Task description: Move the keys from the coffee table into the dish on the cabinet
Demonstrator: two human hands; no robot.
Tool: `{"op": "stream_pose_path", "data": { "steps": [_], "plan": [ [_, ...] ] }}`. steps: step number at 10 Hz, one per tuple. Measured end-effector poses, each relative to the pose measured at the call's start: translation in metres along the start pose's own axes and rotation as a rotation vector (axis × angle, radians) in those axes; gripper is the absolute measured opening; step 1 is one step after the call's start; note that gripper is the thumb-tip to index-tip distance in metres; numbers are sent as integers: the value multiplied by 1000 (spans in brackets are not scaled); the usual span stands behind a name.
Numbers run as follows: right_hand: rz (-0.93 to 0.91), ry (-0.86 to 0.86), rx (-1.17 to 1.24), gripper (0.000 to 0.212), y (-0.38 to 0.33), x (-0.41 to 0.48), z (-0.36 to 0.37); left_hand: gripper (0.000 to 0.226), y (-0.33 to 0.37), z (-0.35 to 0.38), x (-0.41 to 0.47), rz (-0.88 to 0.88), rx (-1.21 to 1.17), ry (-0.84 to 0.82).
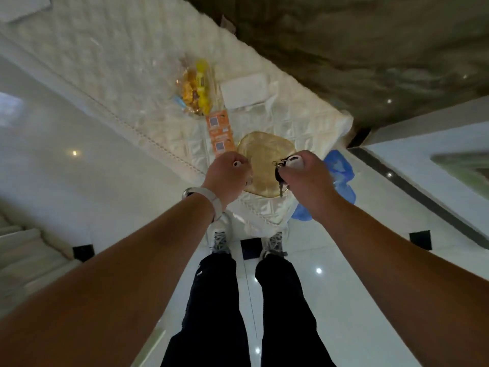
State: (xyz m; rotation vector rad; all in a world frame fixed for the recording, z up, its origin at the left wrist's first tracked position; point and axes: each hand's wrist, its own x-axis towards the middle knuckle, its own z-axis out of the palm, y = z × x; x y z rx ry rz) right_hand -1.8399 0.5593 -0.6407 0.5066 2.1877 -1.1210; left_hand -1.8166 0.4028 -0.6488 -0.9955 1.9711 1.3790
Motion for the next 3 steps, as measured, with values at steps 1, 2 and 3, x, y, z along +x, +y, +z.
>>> {"op": "stream_pose_path", "data": {
  "steps": [1, 2, 3],
  "plan": [
    [-39, -31, -49, 14, 22, 27, 15, 12, -18, 18, 25, 18, 50, 29],
    [-97, -74, -129, 18, 39, 39, 22, 12, -25, 28, 35, 43, 100, 37],
    [-119, -128, -165, 29, 45, 37, 22, 19, -31, 26, 30, 61, 124, 38]
  ]
}}
